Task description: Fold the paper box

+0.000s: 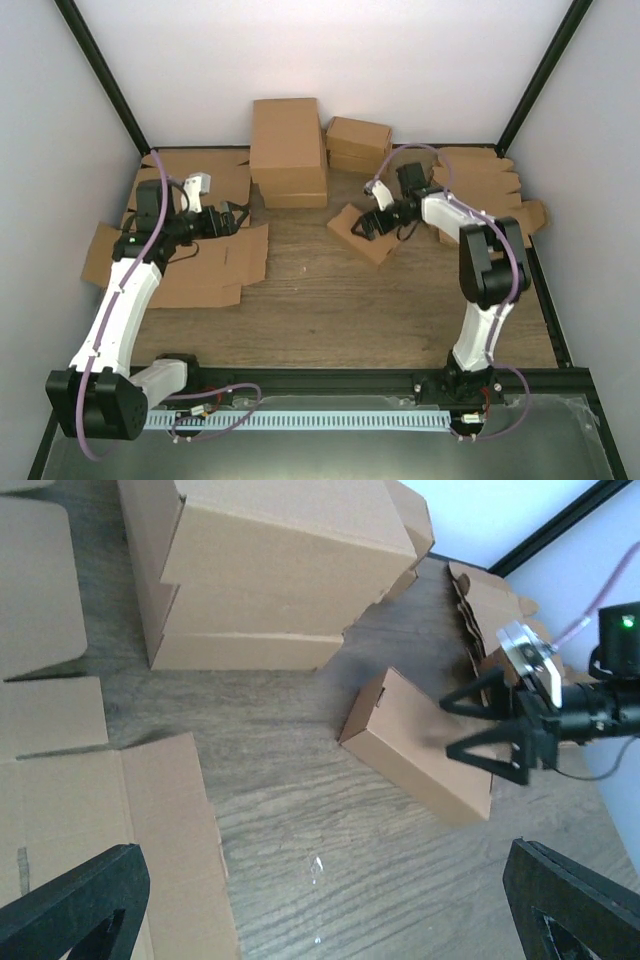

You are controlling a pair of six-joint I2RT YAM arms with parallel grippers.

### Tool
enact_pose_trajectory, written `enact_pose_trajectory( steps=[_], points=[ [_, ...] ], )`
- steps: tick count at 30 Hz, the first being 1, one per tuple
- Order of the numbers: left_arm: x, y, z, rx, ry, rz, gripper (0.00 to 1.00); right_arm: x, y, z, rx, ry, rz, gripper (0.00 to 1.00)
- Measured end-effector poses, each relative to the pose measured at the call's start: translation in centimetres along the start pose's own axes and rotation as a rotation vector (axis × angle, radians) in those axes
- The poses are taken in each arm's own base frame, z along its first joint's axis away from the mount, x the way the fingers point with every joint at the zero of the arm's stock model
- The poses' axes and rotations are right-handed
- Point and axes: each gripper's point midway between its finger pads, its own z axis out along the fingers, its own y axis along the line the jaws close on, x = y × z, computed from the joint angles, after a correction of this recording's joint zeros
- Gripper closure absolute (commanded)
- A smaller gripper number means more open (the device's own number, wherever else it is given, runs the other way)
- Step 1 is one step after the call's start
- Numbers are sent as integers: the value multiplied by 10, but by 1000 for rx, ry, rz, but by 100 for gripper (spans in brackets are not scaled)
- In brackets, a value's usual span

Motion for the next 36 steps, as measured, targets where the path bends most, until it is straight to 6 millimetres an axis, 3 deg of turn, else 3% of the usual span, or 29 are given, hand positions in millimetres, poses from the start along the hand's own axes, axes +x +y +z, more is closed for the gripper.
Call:
enact_pose_trajectory(
  steps=[3,6,10,12,15,17,20,24,28,36],
  points=[
    [9,0,1,14,15,-12,0,23,39,-13,-76,17,18,0],
    [25,2,5,38,35,-34,0,37,86,-10,-171,45,7,0],
    [59,9,18,81,104,-122,0,52,150,-4,-308,83,-6,0],
    [79,13,25,106,148,-175,0,57,164,-11,-334,84,24,0],
    [111,13,34,125,225,-238,5,54,167,-31,-300,35,111,0],
    [129,0,39,147,275,-236,11,46,169,-51,-270,-39,171,0],
    [151,-26,43,202,320,-208,18,45,169,-63,-234,-89,220,0],
    [179,-44,49,236,361,-219,28,68,166,-72,-183,-102,314,0],
    [208,-43,61,224,418,-277,32,90,167,-73,-174,-100,380,0],
    [215,-45,89,248,425,-357,43,129,172,-62,-214,-78,492,0]
  ],
)
